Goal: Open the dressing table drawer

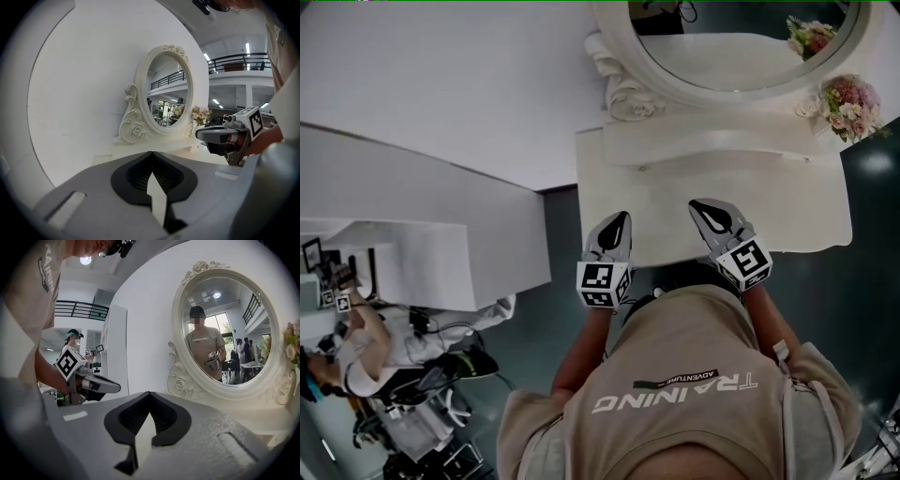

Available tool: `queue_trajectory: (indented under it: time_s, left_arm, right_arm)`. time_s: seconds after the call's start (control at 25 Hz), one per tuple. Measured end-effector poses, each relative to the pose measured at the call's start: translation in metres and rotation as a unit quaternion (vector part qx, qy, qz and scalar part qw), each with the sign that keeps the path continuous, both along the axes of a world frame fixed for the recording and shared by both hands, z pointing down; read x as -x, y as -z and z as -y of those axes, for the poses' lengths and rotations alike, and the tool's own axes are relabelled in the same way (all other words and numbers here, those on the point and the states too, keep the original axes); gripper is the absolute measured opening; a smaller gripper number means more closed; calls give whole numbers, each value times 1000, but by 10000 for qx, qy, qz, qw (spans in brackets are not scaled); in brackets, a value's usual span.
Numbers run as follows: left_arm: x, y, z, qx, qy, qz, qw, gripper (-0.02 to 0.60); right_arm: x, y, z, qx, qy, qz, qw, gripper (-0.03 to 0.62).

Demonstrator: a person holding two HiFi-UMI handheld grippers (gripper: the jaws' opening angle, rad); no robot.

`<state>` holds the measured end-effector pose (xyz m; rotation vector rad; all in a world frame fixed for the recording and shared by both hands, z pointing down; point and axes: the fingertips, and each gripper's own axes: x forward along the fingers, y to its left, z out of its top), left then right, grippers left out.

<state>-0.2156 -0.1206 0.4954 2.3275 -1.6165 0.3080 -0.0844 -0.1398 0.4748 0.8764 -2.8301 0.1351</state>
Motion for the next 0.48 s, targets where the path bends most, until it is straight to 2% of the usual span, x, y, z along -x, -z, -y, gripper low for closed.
queue_trajectory:
  time_s: [0.24,0.48]
  left_arm:
    - [-10,-23,51,261,294,158,9991,18]
    - [-18,-47,81,631,501,182,9966,18]
  right_arm:
    - [-14,-3,40,-179,268,-84,9994,3]
    - [-28,-12,70,-57,255,-8,9997,3]
